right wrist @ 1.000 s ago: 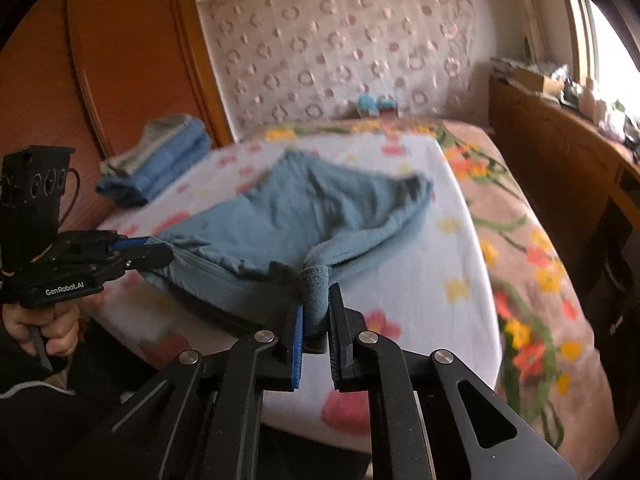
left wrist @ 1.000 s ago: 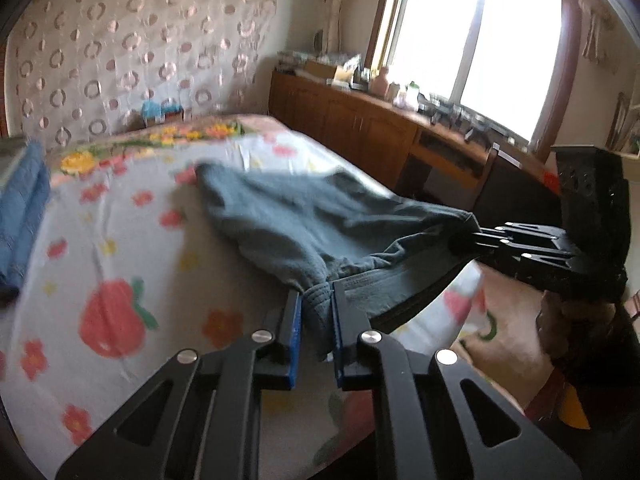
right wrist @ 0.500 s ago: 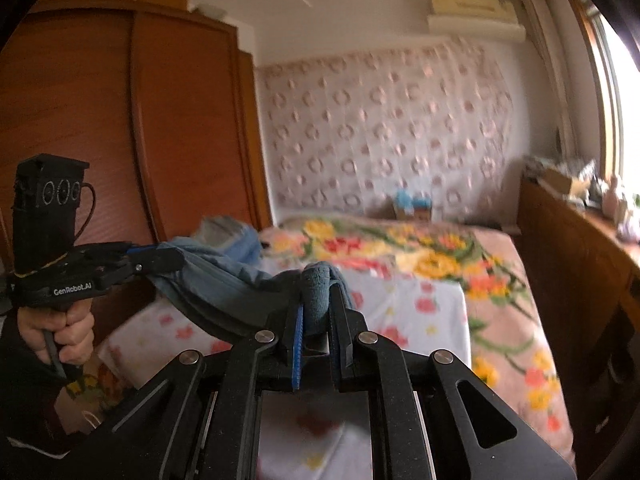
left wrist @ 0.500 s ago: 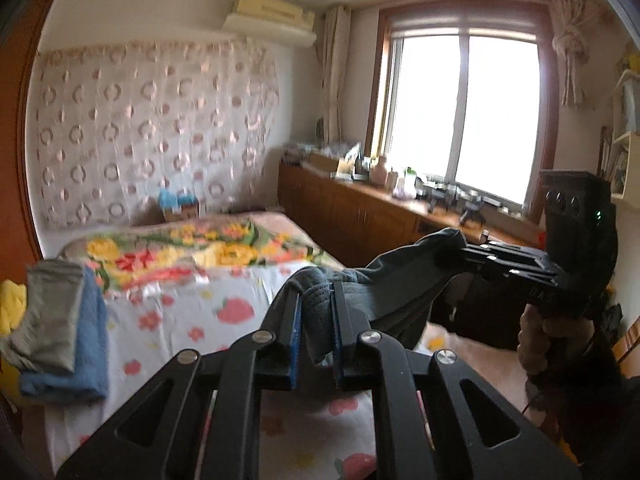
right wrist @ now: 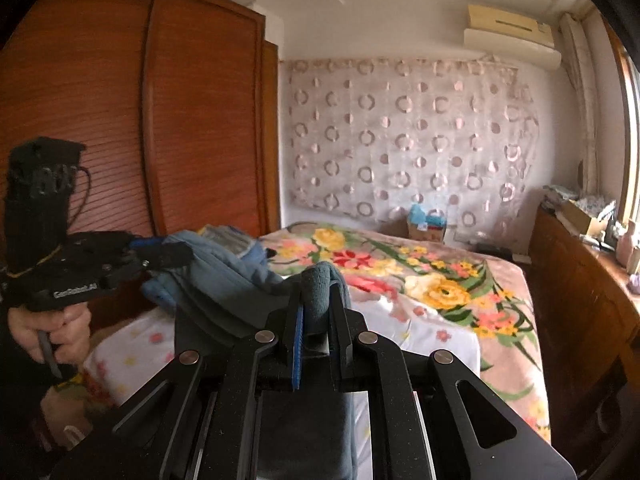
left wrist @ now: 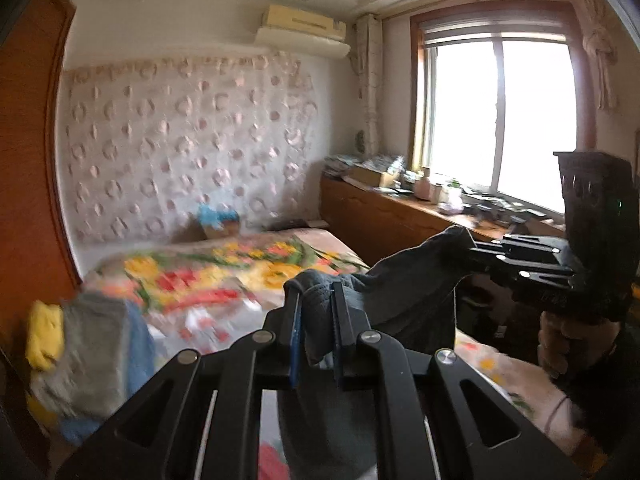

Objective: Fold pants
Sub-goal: 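Lift the blue-grey shorts off the bed with both grippers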

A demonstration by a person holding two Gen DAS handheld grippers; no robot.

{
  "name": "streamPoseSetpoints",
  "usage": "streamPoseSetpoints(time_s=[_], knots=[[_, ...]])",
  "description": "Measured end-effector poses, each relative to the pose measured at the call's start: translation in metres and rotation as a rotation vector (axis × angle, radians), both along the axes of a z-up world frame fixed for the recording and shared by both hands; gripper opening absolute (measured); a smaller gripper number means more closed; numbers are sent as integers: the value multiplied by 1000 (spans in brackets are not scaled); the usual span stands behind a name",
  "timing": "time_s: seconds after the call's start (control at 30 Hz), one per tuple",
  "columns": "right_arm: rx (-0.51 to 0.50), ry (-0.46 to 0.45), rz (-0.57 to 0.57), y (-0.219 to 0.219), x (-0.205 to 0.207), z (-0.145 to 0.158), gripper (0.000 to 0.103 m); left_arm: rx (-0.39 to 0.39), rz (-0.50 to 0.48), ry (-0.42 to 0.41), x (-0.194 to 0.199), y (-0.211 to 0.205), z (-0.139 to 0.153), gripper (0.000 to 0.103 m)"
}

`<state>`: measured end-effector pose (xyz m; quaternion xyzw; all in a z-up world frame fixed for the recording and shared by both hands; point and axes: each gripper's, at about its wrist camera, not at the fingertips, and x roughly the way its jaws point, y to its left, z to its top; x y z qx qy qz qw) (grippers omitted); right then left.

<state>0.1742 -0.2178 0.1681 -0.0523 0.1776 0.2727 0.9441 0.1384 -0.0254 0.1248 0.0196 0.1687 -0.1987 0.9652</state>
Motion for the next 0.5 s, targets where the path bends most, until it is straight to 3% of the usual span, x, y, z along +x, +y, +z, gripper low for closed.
streamPoseSetpoints(time_s=[0.1, 0.2, 0.5], knots=[[11, -27, -26, 1, 14, 12, 8, -19, 16, -35, 3, 5, 13, 9], [13, 0, -24, 3, 13, 3, 7, 16, 25, -13, -4, 9, -2, 9], [-29, 262, 21, 8, -16, -119, 8, 29, 13, 271, -34, 16, -116, 9]])
